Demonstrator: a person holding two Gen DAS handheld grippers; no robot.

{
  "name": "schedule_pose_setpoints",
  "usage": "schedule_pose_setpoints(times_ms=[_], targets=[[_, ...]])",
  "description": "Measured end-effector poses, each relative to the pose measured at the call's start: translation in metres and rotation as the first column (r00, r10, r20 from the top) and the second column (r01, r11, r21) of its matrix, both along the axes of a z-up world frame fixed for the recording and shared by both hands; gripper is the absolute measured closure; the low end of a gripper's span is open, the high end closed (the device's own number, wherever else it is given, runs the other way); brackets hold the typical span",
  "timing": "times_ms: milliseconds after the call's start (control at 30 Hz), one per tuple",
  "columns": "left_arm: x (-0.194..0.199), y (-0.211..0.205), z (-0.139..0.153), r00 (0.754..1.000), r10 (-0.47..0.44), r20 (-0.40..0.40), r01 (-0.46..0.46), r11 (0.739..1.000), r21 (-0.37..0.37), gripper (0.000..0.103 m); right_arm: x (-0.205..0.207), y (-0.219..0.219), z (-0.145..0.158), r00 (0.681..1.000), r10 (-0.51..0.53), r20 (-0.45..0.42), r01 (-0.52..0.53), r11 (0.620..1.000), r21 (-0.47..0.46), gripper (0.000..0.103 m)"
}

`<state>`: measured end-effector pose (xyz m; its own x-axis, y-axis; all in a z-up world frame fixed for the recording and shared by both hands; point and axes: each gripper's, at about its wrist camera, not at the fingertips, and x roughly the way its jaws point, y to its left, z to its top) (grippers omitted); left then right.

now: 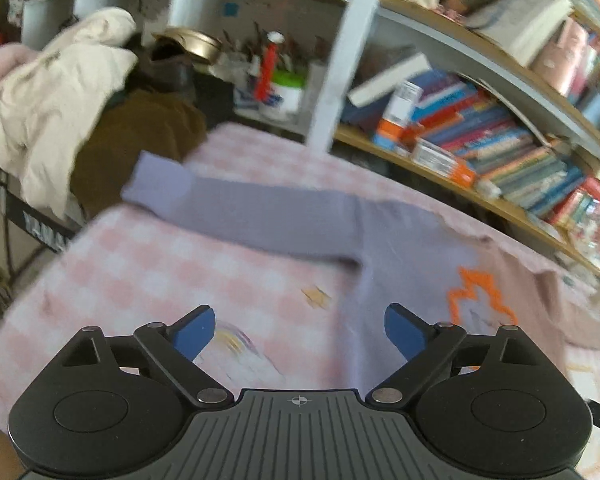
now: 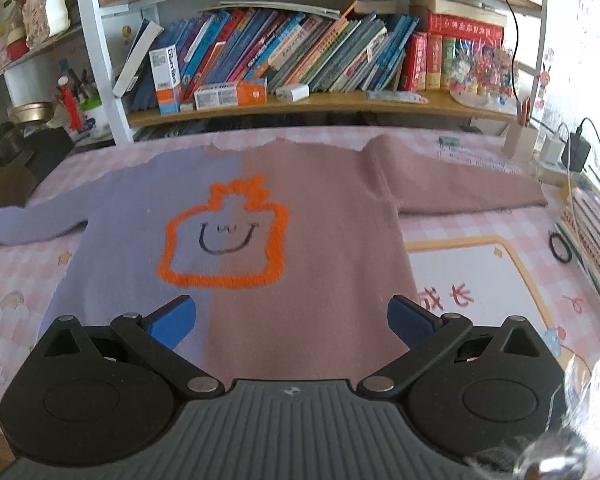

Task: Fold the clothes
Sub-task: 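Grasp the lavender sleeve cuff with the left gripper and lift it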

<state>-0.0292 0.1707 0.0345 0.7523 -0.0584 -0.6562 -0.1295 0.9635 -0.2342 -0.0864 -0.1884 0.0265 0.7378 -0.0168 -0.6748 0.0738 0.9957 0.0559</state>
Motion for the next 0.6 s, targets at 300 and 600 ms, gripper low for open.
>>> schedule_pose_setpoints(times_ms=[300,600], targets=[[0.066,0.06,-0.006,0.995,0.085,0.057,-0.087,0.995,0.041,0.01,0.015,0.021,0.001,0.999,-0.028,-0.025,0.027,0.999,-0.031,0.0],[0.112,0.121,-0.045,0.966,0.258,-0.004,-0.256,0.96,-0.114,0.056,0.018,0.032,-0.001,0.995,-0.076,-0.072,0.071,0.995,-0.07,0.0]])
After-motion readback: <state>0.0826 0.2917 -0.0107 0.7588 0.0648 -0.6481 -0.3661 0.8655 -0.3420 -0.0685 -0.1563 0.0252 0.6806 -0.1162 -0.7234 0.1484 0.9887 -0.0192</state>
